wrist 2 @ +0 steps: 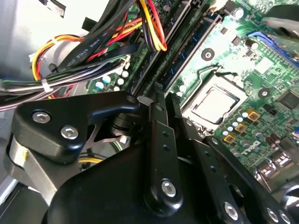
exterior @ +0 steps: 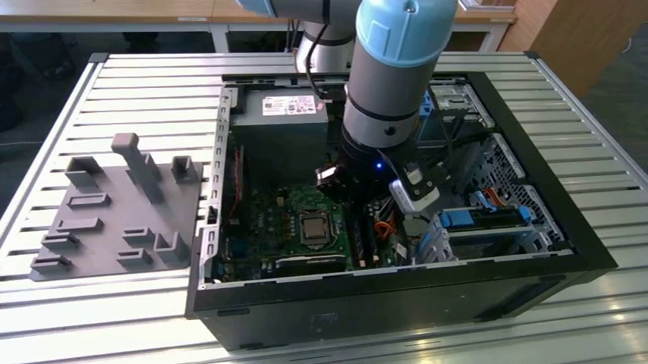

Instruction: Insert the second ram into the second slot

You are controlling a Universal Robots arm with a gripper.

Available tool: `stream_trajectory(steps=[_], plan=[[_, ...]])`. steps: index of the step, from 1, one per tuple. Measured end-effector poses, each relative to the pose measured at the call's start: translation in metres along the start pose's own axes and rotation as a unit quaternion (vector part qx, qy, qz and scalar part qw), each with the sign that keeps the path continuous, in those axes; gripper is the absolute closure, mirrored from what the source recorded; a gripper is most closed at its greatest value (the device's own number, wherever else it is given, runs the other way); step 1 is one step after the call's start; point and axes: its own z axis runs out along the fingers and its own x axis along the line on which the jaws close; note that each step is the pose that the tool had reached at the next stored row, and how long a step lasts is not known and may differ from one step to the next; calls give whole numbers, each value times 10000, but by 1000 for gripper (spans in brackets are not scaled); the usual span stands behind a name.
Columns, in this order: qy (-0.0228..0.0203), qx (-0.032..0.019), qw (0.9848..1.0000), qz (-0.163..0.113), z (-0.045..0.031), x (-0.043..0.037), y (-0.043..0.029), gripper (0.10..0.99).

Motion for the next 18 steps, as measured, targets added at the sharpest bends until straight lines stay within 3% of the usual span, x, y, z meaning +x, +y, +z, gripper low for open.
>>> stream_trajectory(steps=[7, 8, 12, 18], plan=[[3, 0, 10000, 0, -93, 1, 3, 890], [4, 0, 10000, 0, -99, 1, 4, 957], [6, 0, 10000, 0, -98, 0, 3, 980], [2, -8, 10000, -1, -33, -1, 1, 980]])
